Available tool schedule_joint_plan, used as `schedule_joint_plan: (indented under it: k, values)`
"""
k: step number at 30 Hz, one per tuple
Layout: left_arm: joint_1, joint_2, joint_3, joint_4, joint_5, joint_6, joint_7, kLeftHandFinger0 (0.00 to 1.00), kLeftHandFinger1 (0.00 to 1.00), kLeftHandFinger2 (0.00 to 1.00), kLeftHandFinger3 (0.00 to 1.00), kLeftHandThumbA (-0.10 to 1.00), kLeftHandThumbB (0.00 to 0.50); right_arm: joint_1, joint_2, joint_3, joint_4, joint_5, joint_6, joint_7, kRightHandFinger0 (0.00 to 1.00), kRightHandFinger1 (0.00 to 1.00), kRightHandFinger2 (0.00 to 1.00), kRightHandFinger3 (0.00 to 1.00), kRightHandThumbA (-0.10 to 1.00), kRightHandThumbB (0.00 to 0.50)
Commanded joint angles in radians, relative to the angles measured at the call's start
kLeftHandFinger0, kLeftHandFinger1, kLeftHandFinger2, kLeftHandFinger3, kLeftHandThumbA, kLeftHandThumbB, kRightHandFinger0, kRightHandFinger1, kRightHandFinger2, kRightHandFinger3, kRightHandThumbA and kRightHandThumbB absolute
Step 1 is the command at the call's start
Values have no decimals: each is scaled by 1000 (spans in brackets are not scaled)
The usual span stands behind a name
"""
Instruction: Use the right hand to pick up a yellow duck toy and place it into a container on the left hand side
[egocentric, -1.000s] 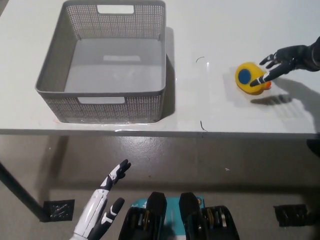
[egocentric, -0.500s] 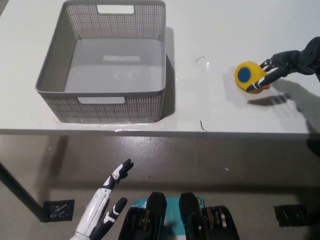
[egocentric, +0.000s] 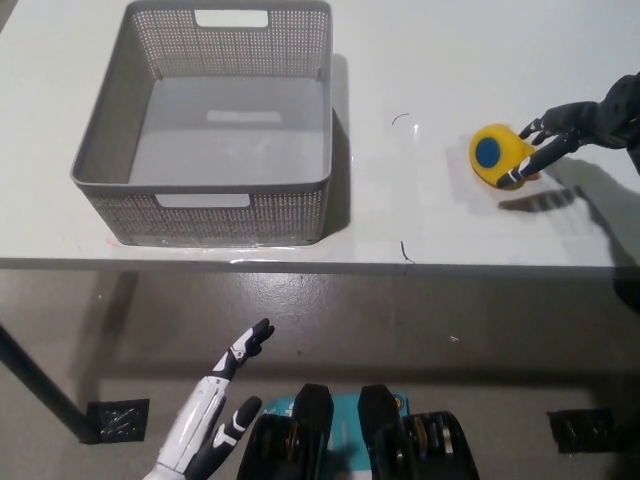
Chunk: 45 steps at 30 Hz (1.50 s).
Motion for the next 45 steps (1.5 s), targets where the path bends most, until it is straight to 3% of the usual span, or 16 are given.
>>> schedule_joint_plan:
  k: [1, 12, 24, 27, 29, 31, 33, 34, 35, 36, 37, 38, 40, 41, 42, 45]
  values:
    - [-1, 12, -10, -41, 4, -23, -8, 1000, 1000, 1000, 1000, 1000, 308, -60, 0, 6, 1, -18, -12, -117, 1000, 1000, 1000, 1000, 1000, 500]
    - [-3, 13, -20, -49, 7, -12, -16, 1000, 1000, 1000, 1000, 1000, 321, -29, 44, -22, 20, 1, -13, -279, 1000, 1000, 1000, 1000, 1000, 439]
    - [-1, 11, -14, -59, 19, -13, -15, 1000, 1000, 1000, 1000, 1000, 316, -6, 62, -34, 34, -1, 5, -313, 1000, 1000, 1000, 1000, 934, 456]
    - [0, 14, -13, -66, 16, -8, -18, 1000, 1000, 1000, 1000, 1000, 318, 4, 63, -28, 39, -6, 14, -318, 1000, 1000, 1000, 1000, 713, 405]
    - [-5, 13, -12, -66, 20, -8, -17, 1000, 1000, 1000, 1000, 1000, 319, 5, 60, -33, 42, 0, 20, -311, 844, 943, 1000, 1000, 559, 355]
    - [-7, 13, -10, -68, 26, -7, -15, 1000, 1000, 1000, 1000, 1000, 321, 11, 60, -32, 46, -1, 31, -310, 344, 508, 663, 872, 344, 300]
    - [-11, 14, -10, -68, 26, -6, -16, 1000, 1000, 1000, 1000, 1000, 322, 26, 59, -48, 44, 10, 35, -361, 209, 402, 540, 669, 47, 270]
    - [-13, 14, -11, -66, 26, -8, -17, 1000, 1000, 1000, 1000, 1000, 323, 31, 58, -57, 41, 16, 35, -386, 42, 223, 388, 762, -78, 260]
    - [-15, 15, -11, -67, 26, -6, -18, 1000, 1000, 1000, 1000, 1000, 323, 34, 56, -62, 38, 18, 33, -410, 49, 305, 450, 897, -99, 213]
    - [-17, 15, -11, -69, 27, -3, -19, 1000, 1000, 1000, 1000, 1000, 323, 39, 53, -66, 35, 16, 23, -445, 342, 626, 668, 814, -100, 167]
    - [-17, 15, -11, -70, 27, -2, -19, 1000, 1000, 1000, 1000, 1000, 323, 42, 51, -69, 33, 16, 14, -460, 464, 732, 714, 784, -100, 157]
    - [-20, 16, -10, -70, 30, -3, -18, 1000, 1000, 1000, 1000, 1000, 322, 42, 51, -75, 32, 19, 16, -476, 382, 593, 614, 889, -100, 122]
    - [-22, 16, -9, -67, 32, -6, -16, 1000, 1000, 1000, 1000, 1000, 319, 43, 51, -99, 32, 38, 26, -504, 184, 413, 481, 843, -100, 145]
    - [-25, 18, -8, -65, 29, -7, -17, 1000, 1000, 1000, 1000, 1000, 316, 44, 51, -103, 30, 38, 19, -522, 127, 485, 542, 618, -100, 149]
    - [-29, 19, -7, -64, 29, -7, -16, 1000, 1000, 1000, 1000, 1000, 316, 42, 51, -106, 30, 39, 19, -535, 114, 483, 544, 681, -100, 144]
    - [-31, 19, -8, -64, 30, -7, -17, 1000, 1000, 1000, 1000, 1000, 313, 43, 50, -109, 31, 35, 14, -569, 164, 665, 801, 565, -100, 121]
